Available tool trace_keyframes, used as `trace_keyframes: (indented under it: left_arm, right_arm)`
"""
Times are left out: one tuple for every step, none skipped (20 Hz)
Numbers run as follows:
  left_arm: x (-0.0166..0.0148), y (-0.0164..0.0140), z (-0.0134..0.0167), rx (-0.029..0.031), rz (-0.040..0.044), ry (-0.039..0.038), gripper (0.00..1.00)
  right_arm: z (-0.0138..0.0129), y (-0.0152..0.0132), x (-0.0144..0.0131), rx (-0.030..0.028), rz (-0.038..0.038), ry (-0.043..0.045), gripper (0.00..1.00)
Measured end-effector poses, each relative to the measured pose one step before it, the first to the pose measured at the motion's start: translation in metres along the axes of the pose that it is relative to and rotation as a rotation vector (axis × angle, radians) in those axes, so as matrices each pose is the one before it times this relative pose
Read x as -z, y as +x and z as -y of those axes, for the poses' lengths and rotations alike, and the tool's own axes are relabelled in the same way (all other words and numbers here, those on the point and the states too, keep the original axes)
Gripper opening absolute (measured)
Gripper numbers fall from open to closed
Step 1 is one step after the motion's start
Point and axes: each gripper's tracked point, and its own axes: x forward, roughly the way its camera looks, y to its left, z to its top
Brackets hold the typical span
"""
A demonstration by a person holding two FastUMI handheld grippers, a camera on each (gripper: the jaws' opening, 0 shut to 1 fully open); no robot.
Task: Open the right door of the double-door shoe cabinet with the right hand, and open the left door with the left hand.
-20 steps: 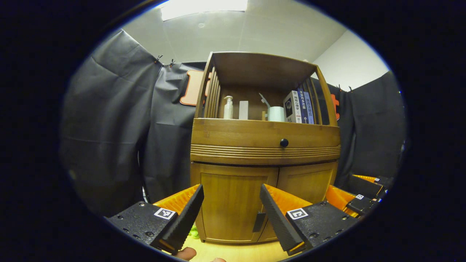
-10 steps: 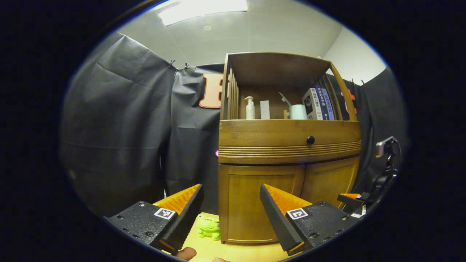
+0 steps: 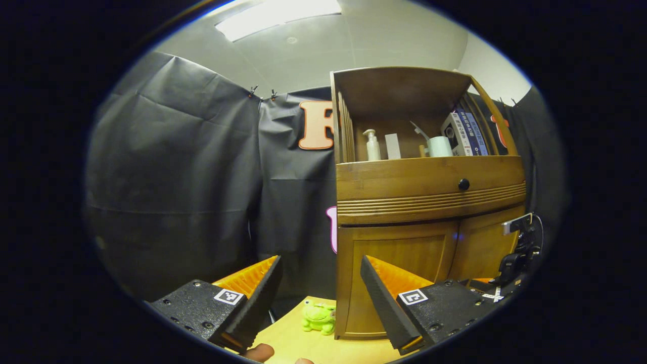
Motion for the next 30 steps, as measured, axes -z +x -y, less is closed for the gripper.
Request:
trace_keyframes:
  left_arm:
    - [0.0016,0.00075,-0.00267,-0.00936,-0.00204,0.00003,0.92]
    - [0.0004,0.00073,-0.00118,-0.0069,-0.0029,-0.00071,0.95]
    - [0.00161,0.00015,-0.00106,-0.00472,-0.00371,-0.00093,0.95]
    - [0.00054,0.00004,0.00036,-0.0017,-0.00302,-0.00102,0.92]
    - [0.00132,-0.00055,0.00076,0.00011,-0.00102,-0.00171,0.92]
    - [0.00052,-0.00048,0.00066,0.00113,-0.0035,-0.00125,0.92]
    - [0.0018,-0.00021,0.00118,0.00144,-0.00355,-0.00069,0.92]
    - [0.00007,-0.00013,0.0005,0.0002,-0.00134,-0.00035,0.92]
    - [-0.00021,-0.00067,-0.00013,0.00011,0.00013,-0.00062,0.92]
    - [-0.00016,-0.00091,0.00045,0.00061,0.00052,-0.00196,0.92]
    - [0.00095,-0.00184,0.00038,0.00136,0.00002,-0.00309,0.92]
    - [-0.00047,-0.00117,0.00088,0.00171,-0.0013,-0.00349,0.92]
    - [0.00101,-0.00011,0.00045,0.00164,-0.00073,-0.0042,0.92]
    - [0.0004,-0.00179,0.00074,0.00187,-0.00123,-0.00442,0.92]
    - [0.00102,-0.00119,-0.00019,0.00221,-0.00202,-0.00448,0.92]
    - [0.00059,-0.00157,0.00088,0.00345,-0.00161,-0.00481,0.92]
    - [0.00128,-0.00168,0.00067,0.00419,-0.00261,-0.00518,0.92]
    - [0.00042,-0.00134,0.00048,0.00374,-0.00279,-0.00507,0.92]
    - [0.00136,-0.00163,0.00096,0.00433,-0.00061,-0.0055,0.92]
    - [0.00047,-0.00109,0.00115,0.00426,-0.00201,-0.0048,0.92]
    - [0.00097,-0.00164,0.00061,0.00481,-0.00209,-0.00243,0.92]
    - [0.00021,-0.00106,0.0009,0.00381,-0.00175,0.00099,0.92]
    - [0.00059,-0.00146,0.00035,0.0016,-0.00062,0.0037,0.92]
    - [-0.00026,-0.00004,0.00043,0.00186,0.00029,0.00455,0.92]
    - [0.0001,-0.0011,0.0008,0.00379,0.00187,0.00332,0.92]
    - [-0.00066,-0.00102,0.00148,0.00469,0.00093,0.00176,0.92]
    - [0.00013,-0.0017,0.00091,0.00487,0.00213,-0.00004,0.95]
    - [-0.00165,-0.00041,0.00157,0.00534,0.00244,-0.00134,0.96]
    - [-0.00001,-0.00104,0.0024,0.00745,0.00205,-0.0011,0.92]
    - [-0.00113,0.00033,0.00359,0.00991,0.00194,-0.00022,0.92]
  right_arm:
    - [0.00007,0.00478,0.00283,0.00096,-0.0074,-0.00319,0.57]
    - [-0.00331,0.00707,0.00292,-0.00611,-0.01019,-0.00069,0.57]
    - [0.00086,0.00878,0.00079,0.0051,-0.00671,0.00401,0.58]
    - [-0.00345,0.00337,0.00205,-0.00405,-0.01254,0.0072,0.39]
    - [-0.00073,0.00473,0.00668,0.00065,-0.0182,-0.0003,0.4]
    - [0.00138,0.0001,-0.00661,0.00938,0.02987,0.01644,0.39]
    - [0.00107,-0.00272,0.00388,0.01715,-0.0068,0.00086,0.35]
    - [0.00015,-0.00432,-0.00386,0.01116,0.01433,-0.00699,0.3]
    - [-0.00042,-0.00204,-0.00078,0.00601,-0.00483,-0.00382,0.3]
    - [-0.00016,-0.00193,0.00046,0.00008,0.00236,0.00501,0.3]
    - [0.00009,-0.00137,0.00023,-0.0038,-0.00335,0.01043,0.3]
    - [0.00087,-0.00091,-0.00004,-0.00318,0.00134,0.00757,0.3]
    - [0.00091,-0.00247,-0.00082,0.00046,0.00128,0.00349,0.3]
    - [0.00101,-0.00364,-0.00048,0.00386,0.00383,-0.00218,0.3]
    - [0.00041,-0.0033,-0.00146,0.00479,0.00428,-0.00564,0.3]
    - [-0.00006,-0.00109,0.00039,0.00489,0.00629,-0.00557,0.3]
    - [0.00101,-0.00489,-0.00325,0.00324,0.00447,-0.00645,0.3]
    - [0.00211,0.00143,0.00124,0.00176,0.00044,0.00602,0.3]
    - [-0.0004,0.0044,0.00093,-0.00398,-0.00182,0.00518,0.27]
    - [0.00265,-0.00262,0.00099,0.00329,-0.00436,0.00427,0.27]
    - [0.00092,-0.00184,-0.00066,0.00738,-0.00385,0.00599,0.27]
    - [0.00152,-0.00167,-0.00132,0.00948,0.00287,0.00219,0.27]
    - [0.00096,-0.00172,-0.00243,0.01033,0.00458,0.00293,0.27]
    - [0.00079,0.00072,-0.00056,0.01013,0.00608,0.00332,0.27]
    - [0.00063,0.00007,-0.00038,0.00825,0.00368,0.00288,0.27]
    - [-0.00012,0.00091,0.00262,0.00582,0.00266,0.00271,0.27]
    - [0.00005,0.00032,0.00134,0.00393,0.00103,0.00449,0.27]
    - [-0.00031,0.00083,0.00239,0.00114,0.00054,0.00356,0.27]
    - [0.00019,-0.00012,-0.00035,-0.00038,-0.00061,0.00357,0.27]
    - [0.0001,-0.00051,-0.00074,-0.00055,-0.00129,0.00327,0.27]
